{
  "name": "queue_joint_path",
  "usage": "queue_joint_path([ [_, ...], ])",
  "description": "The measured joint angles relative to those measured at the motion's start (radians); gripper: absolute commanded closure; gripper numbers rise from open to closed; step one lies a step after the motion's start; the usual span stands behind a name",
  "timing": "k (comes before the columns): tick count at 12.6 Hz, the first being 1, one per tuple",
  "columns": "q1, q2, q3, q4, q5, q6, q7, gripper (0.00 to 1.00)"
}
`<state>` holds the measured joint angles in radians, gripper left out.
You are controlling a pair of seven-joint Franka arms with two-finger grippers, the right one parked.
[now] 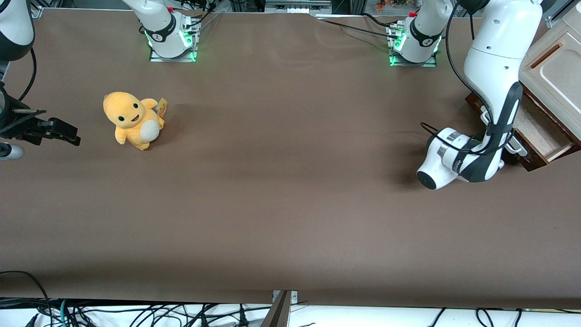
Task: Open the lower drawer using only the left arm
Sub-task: 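Pull the gripped handle outward to slide the drawer open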
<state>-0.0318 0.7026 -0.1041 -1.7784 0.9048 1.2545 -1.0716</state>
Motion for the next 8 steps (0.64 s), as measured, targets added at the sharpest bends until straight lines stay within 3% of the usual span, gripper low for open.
queue_joint_path([
  [8,-0.016,0.002,-0.009,0.002,-0.029,-0.037,0.003,0.00],
])
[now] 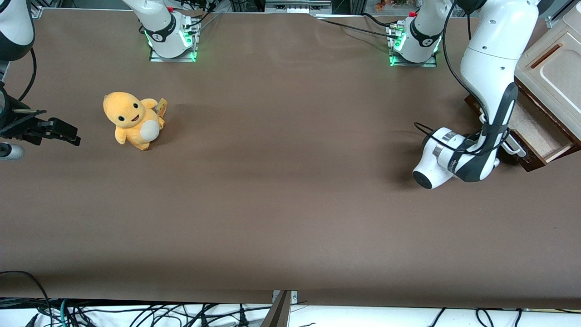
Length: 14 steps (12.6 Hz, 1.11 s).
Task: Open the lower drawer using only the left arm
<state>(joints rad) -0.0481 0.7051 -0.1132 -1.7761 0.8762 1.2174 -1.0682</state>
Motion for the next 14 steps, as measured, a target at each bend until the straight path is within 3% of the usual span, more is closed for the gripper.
queue_joint_path([
  [5,-0.006,-0.002,-0.060,0.028,0.000,0.002,0.052,0.00],
  [11,-0.006,-0.027,-0.179,0.130,-0.039,0.002,0.243,0.00],
  [14,0.001,-0.079,-0.233,0.201,-0.126,0.013,0.428,0.00],
])
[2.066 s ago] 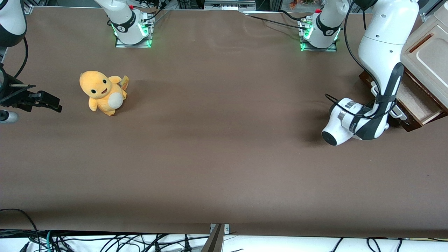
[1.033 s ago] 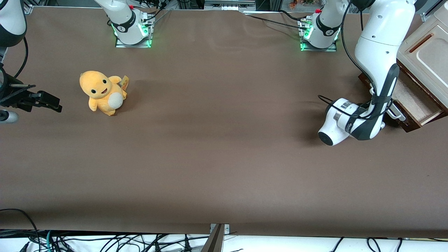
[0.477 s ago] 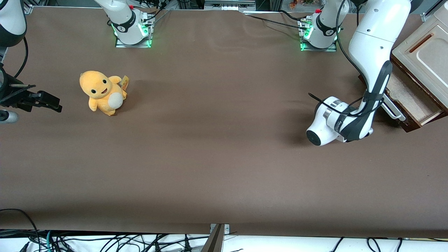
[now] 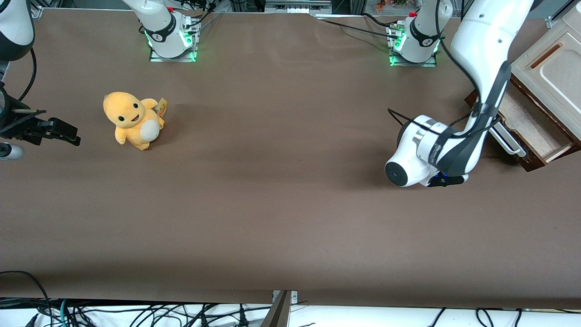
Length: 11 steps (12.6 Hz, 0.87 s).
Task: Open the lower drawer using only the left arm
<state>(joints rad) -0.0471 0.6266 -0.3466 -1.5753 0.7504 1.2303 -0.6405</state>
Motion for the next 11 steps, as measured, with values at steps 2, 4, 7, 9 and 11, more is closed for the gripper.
queue_joint_path([
  [2,0.003,-0.043,-0.023,0.063,-0.107,0.012,0.083,0.00],
  [4,0.007,-0.096,-0.025,0.118,-0.218,0.055,0.146,0.00],
  [7,0.074,-0.224,-0.017,0.135,-0.451,0.195,0.226,0.00],
  [9,0.095,-0.314,0.046,0.133,-0.552,0.240,0.378,0.00],
  [11,0.077,-0.386,0.139,0.113,-0.632,0.313,0.517,0.00],
])
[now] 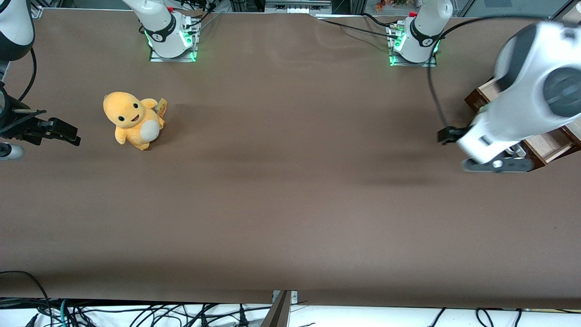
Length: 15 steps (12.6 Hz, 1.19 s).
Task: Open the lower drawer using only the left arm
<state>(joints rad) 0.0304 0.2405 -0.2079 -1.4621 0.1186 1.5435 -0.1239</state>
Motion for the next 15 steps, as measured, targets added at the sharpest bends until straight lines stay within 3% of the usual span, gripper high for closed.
queue_joint_path([
  [5,-0.063,-0.149,0.128,-0.209,-0.057,0.250,0.164,0.00],
  [8,-0.085,-0.184,0.168,-0.249,-0.130,0.250,0.168,0.00],
  [15,-0.095,-0.195,0.180,-0.249,-0.135,0.223,0.170,0.00],
])
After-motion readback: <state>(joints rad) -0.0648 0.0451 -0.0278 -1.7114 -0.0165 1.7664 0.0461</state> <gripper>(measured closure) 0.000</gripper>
